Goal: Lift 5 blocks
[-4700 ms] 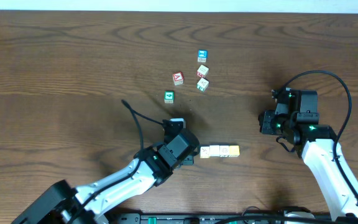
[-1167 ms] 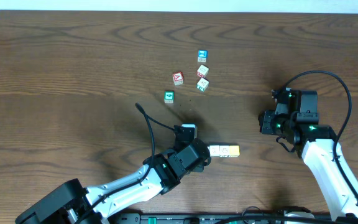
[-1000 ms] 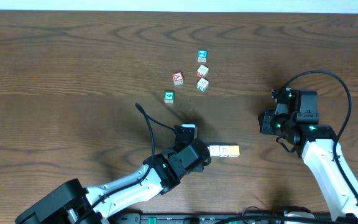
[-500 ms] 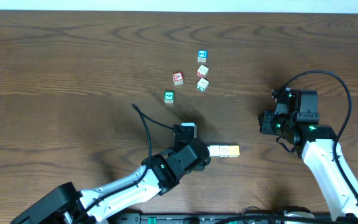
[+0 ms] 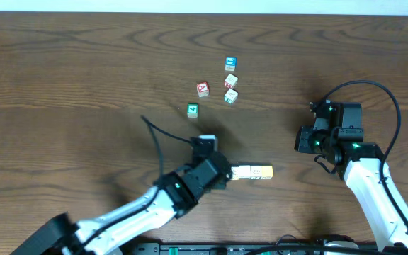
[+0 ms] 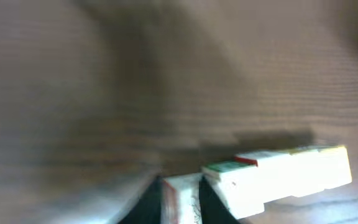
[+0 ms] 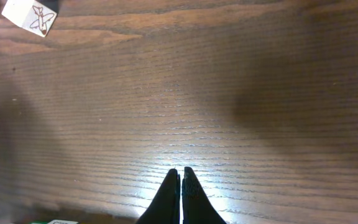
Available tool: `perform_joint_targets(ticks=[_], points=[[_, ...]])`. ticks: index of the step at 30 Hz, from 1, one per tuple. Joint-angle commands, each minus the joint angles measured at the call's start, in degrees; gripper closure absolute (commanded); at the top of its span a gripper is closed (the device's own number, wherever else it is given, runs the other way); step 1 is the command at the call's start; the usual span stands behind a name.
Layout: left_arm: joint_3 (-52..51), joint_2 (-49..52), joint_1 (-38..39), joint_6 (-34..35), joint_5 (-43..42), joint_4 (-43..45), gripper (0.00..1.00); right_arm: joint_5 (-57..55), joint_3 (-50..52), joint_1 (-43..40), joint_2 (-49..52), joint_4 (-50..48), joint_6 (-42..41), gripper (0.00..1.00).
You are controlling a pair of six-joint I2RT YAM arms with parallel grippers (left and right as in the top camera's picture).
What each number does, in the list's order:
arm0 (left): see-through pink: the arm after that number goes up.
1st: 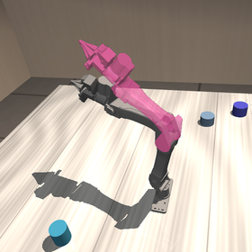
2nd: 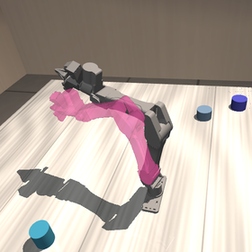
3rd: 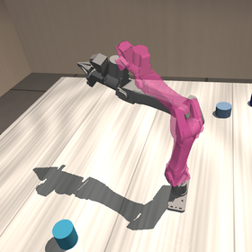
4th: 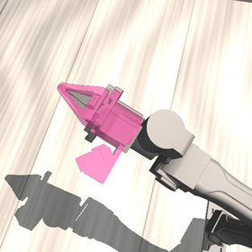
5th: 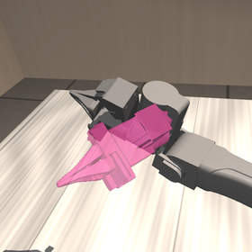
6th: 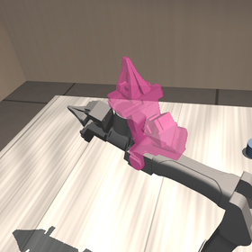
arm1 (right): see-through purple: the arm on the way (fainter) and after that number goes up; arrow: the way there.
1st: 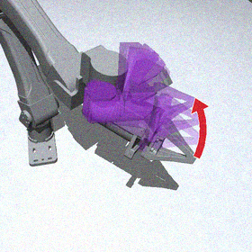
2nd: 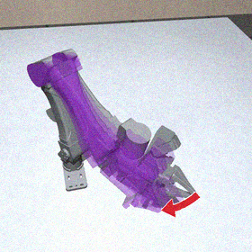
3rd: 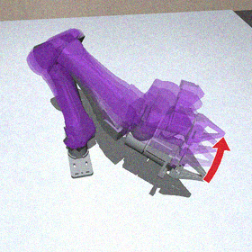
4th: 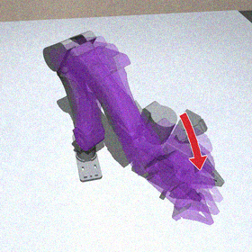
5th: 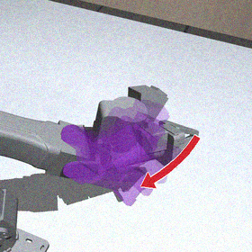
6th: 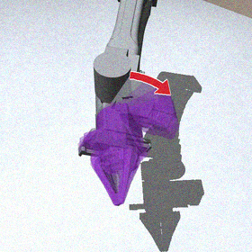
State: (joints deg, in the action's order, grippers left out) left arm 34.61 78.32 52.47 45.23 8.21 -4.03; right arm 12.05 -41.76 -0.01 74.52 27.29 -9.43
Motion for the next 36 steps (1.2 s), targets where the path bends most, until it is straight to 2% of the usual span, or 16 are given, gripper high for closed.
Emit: perform_joint_targets(ticks=[1,4,9,14,24,30,36], points=[[0.9,-7.4,-3.7,-7.0,4.4,-3.7,0.93,0.3,0.3,-0.3,-0.5,0.4,0.4,0.99],[1.0,-16.6,-6.2,-10.1,9.5,-9.8,0.93,0.3,0.3,-0.3,-2.0,1.4,0.8,0.99],[1.0,-27.8,-6.4,-10.0,19.6,-20.6,0.93,3.9,0.3,0.4,-4.3,2.3,2.4,0.99],[0.6,-34.3,-6.4,-10.0,21.9,-24.5,0.93,8.9,0.3,4.9,-3.2,1.5,2.5,0.99],[0.2,-35.4,-6.4,-8.9,24.6,-28.5,0.93,1.0,0.3,21.2,7.6,-9.6,-0.8,0.99],[0.2,-35.4,-6.4,-8.5,24.6,-29.2,0.93,-1.3,-0.2,24.0,14.2,-12.1,-1.9,0.99],[0.2,-35.3,-6.4,-8.5,24.6,-29.1,0.93,-1.0,-0.3,24.1,15.2,-11.1,-3.7,0.99]])
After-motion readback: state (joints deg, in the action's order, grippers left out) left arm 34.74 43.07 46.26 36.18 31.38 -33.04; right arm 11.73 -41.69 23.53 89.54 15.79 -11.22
